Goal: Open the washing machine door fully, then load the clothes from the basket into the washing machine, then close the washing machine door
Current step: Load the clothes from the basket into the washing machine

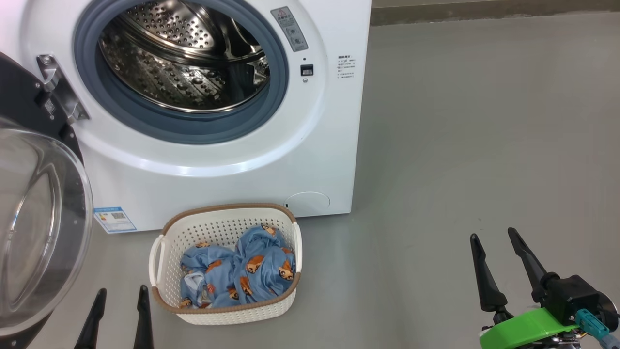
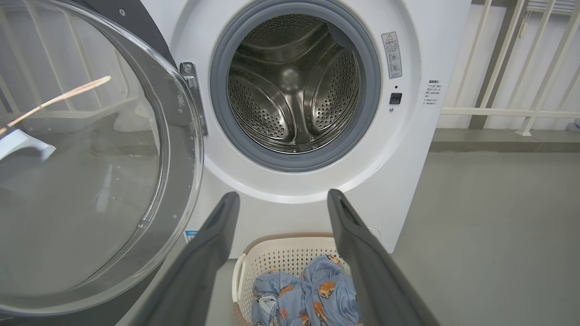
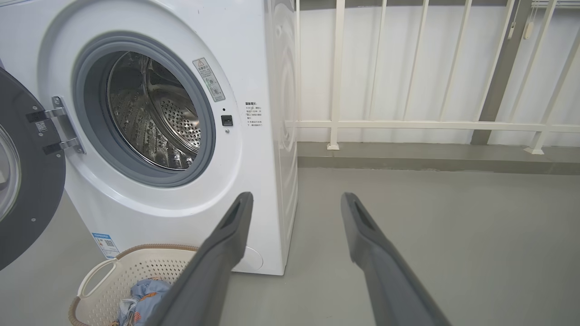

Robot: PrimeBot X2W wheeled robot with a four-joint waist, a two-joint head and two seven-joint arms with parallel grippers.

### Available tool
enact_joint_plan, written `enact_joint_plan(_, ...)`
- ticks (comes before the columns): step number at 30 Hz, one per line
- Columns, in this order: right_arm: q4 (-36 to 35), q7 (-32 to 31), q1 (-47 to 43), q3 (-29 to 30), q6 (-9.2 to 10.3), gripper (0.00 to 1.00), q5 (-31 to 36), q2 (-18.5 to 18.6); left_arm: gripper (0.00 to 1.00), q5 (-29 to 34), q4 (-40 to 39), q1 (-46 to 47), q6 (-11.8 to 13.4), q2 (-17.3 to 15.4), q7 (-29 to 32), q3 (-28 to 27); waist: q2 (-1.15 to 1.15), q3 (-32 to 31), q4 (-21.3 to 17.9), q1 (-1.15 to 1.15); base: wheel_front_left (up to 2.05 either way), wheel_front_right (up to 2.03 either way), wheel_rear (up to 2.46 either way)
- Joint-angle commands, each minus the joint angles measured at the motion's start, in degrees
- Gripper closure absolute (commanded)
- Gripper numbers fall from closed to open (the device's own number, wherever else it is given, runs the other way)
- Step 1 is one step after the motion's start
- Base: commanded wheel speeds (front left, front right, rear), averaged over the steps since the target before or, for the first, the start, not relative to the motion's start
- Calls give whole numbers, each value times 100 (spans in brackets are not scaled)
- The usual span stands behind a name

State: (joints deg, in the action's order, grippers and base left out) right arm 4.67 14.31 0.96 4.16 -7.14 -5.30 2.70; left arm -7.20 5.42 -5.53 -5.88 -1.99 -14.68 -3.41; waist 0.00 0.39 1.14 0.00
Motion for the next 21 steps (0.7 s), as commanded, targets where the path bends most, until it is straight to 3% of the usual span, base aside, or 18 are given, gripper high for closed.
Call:
enact_joint_plan(1, -126, 69, 22, -170, -35, 0, -44, 18, 0, 33, -103, 227, -43, -89, -32, -203, 0, 2, 10, 0, 90, -90, 0)
enact_joint_plan(14, -149, 69, 40, -168, -35, 0, -75, 18, 0, 36, -224, 288, -86, -88, -32, -314, 0, 87, 55, 0, 162, -162, 0)
enact_joint_plan(21, -129, 69, 78, -141, -35, 0, -94, 18, 0, 45, -177, 355, -96, -88, -32, -354, 0, 180, 58, 0, 97, -97, 0)
